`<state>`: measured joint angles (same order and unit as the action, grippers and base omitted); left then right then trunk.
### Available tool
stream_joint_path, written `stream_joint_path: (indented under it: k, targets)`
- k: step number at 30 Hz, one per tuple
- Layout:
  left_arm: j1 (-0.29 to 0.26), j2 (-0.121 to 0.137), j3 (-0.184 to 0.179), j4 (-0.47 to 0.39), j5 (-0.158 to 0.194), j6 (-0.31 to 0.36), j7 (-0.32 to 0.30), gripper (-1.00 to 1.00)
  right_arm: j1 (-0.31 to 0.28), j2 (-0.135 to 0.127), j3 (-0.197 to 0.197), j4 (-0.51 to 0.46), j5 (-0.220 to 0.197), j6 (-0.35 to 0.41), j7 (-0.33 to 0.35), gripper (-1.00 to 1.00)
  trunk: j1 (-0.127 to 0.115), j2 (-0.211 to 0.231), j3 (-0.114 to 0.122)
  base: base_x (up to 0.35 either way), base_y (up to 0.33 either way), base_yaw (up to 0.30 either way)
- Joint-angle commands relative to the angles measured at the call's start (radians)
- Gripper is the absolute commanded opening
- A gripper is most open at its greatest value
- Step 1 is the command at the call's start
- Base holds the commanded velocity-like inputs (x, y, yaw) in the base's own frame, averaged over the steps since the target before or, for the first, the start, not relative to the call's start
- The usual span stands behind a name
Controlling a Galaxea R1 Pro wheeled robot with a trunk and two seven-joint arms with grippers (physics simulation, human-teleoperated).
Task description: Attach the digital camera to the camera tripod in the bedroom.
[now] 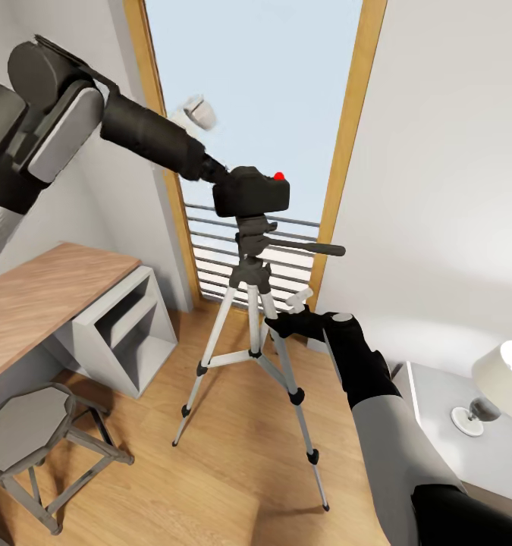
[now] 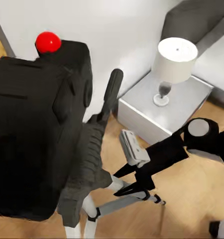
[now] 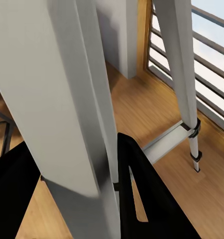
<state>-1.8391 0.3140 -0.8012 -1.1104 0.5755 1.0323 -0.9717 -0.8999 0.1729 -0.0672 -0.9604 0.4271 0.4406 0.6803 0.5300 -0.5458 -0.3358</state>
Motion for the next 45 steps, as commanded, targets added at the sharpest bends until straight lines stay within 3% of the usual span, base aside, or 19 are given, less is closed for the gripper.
stream_joint_path:
  k: [1, 4, 8, 16, 21, 23, 24, 26, 27, 29, 32, 35, 39, 42, 45]
  targets:
    - [-0.002, 0.003, 0.015, 0.011, 0.015, 0.002, -0.022, 1.00, -0.001, 0.002, -0.002, 0.020, 0.040, 0.006, 0.008, -1.00, 0.001, -0.001, -0.002, 0.000, 0.000, 0.000]
    - [-0.002, 0.014, 0.058, 0.043, 0.043, 0.001, -0.067, 1.00, 0.000, 0.002, -0.002, 0.020, 0.040, 0.006, 0.008, -1.00, 0.001, -0.001, -0.002, 0.000, 0.000, 0.000]
    - [-0.002, 0.042, 0.080, 0.060, 0.057, 0.000, -0.090, 1.00, -0.001, 0.002, -0.002, 0.020, 0.040, 0.006, 0.008, -1.00, 0.001, -0.001, -0.002, 0.000, 0.000, 0.000]
    - [-0.002, 0.073, 0.088, 0.062, 0.061, -0.001, -0.094, 1.00, -0.001, 0.002, -0.002, 0.020, 0.039, 0.006, 0.007, -1.00, 0.001, -0.001, -0.002, 0.000, 0.000, 0.000]
    - [-0.002, 0.088, 0.089, 0.065, 0.046, 0.000, -0.058, 1.00, -0.001, 0.002, -0.002, 0.020, 0.038, 0.006, 0.007, -1.00, 0.001, -0.001, -0.002, 0.000, 0.000, 0.000]
    - [-0.002, 0.098, 0.088, 0.072, 0.025, 0.000, 0.015, 1.00, 0.000, 0.002, -0.002, 0.020, 0.038, 0.006, 0.007, -1.00, 0.001, -0.001, -0.002, 0.000, 0.000, 0.000]
    - [-0.001, 0.106, 0.087, 0.083, 0.011, 0.000, 0.081, 1.00, 0.000, 0.002, -0.002, 0.020, 0.038, 0.006, 0.007, -1.00, 0.001, -0.001, -0.002, 0.000, 0.000, 0.000]
    - [-0.001, 0.115, 0.086, 0.096, 0.002, 0.001, 0.157, 1.00, 0.000, 0.002, -0.002, 0.020, 0.038, 0.006, 0.007, -1.00, 0.001, -0.001, -0.002, 0.000, 0.000, 0.000]
    - [0.001, 0.121, 0.085, 0.112, -0.004, 0.001, 0.234, 1.00, 0.000, 0.002, -0.002, 0.020, 0.038, 0.006, 0.007, -1.00, 0.001, -0.001, -0.002, 0.000, 0.000, 0.000]
    - [0.006, 0.127, 0.085, 0.127, -0.006, 0.002, 0.305, 1.00, 0.000, 0.002, -0.002, 0.020, 0.038, 0.006, 0.007, -1.00, 0.001, -0.001, -0.002, 0.000, 0.000, 0.000]
    - [0.056, 0.136, 0.088, 0.150, -0.010, 0.003, 0.426, 1.00, 0.000, 0.002, -0.002, 0.020, 0.038, 0.006, 0.007, -1.00, 0.001, -0.001, -0.002, 0.000, 0.000, 0.000]
    - [0.097, 0.139, 0.090, 0.186, -0.010, 0.003, 0.495, 1.00, 0.000, 0.002, -0.002, 0.020, 0.038, 0.006, 0.007, -1.00, 0.001, -0.001, -0.002, 0.000, 0.000, 0.000]
    - [0.111, 0.140, 0.090, 0.256, -0.006, 0.004, 0.544, 1.00, -0.001, 0.002, -0.002, 0.020, 0.038, 0.006, 0.007, -1.00, 0.001, -0.001, -0.002, 0.000, 0.000, 0.000]
    - [0.122, 0.143, 0.091, 0.360, 0.001, 0.006, 0.562, 1.00, -0.001, 0.002, -0.002, 0.020, 0.037, 0.006, 0.007, -1.00, 0.001, -0.001, -0.002, 0.000, 0.000, 0.000]
    - [0.156, 0.139, 0.089, 0.486, 0.040, 0.005, 0.568, 1.00, 0.000, 0.002, -0.002, 0.020, 0.037, 0.006, 0.007, -1.00, 0.001, -0.001, -0.002, 0.000, 0.000, 0.000]
